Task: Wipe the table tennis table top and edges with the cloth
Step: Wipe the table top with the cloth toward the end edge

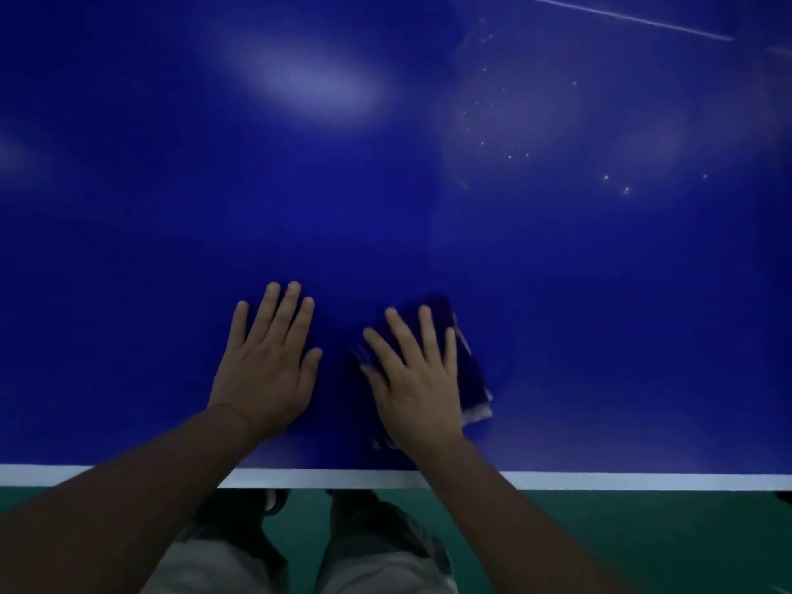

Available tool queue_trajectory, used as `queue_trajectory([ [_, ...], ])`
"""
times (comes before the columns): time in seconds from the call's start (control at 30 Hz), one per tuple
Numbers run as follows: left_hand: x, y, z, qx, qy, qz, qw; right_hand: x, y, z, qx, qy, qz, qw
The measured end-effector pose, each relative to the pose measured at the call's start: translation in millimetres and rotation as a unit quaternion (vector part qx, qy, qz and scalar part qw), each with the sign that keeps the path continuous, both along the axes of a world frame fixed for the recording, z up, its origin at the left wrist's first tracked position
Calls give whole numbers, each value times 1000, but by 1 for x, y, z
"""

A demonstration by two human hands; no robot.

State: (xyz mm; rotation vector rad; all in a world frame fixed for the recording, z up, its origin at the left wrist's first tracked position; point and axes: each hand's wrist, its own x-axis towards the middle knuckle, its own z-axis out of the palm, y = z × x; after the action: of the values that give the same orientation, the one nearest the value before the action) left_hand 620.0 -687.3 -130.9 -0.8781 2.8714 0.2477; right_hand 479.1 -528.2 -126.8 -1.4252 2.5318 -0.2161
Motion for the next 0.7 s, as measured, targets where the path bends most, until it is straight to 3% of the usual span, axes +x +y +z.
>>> queue_trajectory([
  [0.17, -15, -6, 0, 15, 3, -11, 1000, -61, 23, 0, 11, 9, -140, 990],
  [0.33, -10, -23, -4, 20, 3, -38, 999, -130, -52, 8, 3, -40, -321, 946],
  [0.4, -13, -30, -3, 26, 1, -50, 998, -135, -91, 8, 9, -36, -307, 951],
  [0.5, -23, -42, -2, 31, -2, -49, 998, -103, -117, 4, 9, -14, -177, 984],
  [0.6, -35, -56, -1, 35, -12, -48, 998, -58, -88, 4, 9, 11, -72, 997],
  [0.7, -48, -70, -1, 40, -15, -66, 997, -47, -39, 0, 16, 3, -47, 999],
])
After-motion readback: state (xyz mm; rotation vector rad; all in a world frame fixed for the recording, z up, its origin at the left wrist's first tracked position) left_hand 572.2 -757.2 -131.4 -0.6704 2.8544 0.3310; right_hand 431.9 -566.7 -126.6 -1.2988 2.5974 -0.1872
